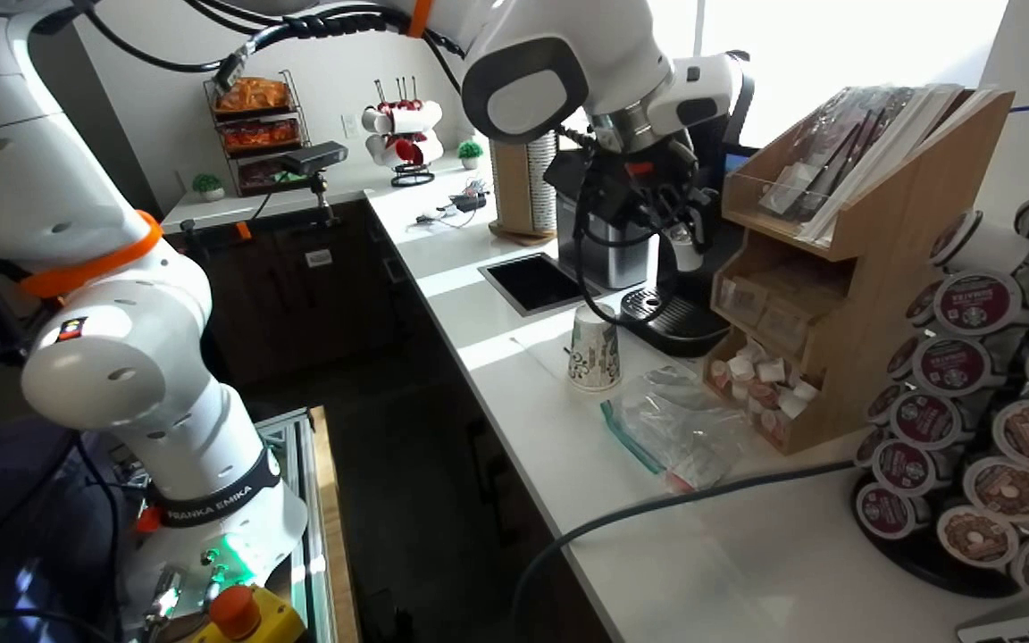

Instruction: Put the white object inside the coffee machine

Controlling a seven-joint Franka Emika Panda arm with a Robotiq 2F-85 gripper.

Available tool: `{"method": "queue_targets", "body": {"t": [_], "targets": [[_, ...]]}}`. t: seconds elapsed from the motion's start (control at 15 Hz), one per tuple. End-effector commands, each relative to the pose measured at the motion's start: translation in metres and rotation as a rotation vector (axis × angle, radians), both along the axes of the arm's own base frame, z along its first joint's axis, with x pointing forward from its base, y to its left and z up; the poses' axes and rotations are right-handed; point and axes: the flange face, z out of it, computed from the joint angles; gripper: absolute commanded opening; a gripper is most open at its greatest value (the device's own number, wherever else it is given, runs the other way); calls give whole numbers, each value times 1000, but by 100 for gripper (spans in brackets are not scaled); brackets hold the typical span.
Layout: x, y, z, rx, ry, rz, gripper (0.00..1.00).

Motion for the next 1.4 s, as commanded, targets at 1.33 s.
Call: {"method": "queue_targets", "body": {"t": [1.33], "targets": [[38,120,72,10,-207,307,29]]}}
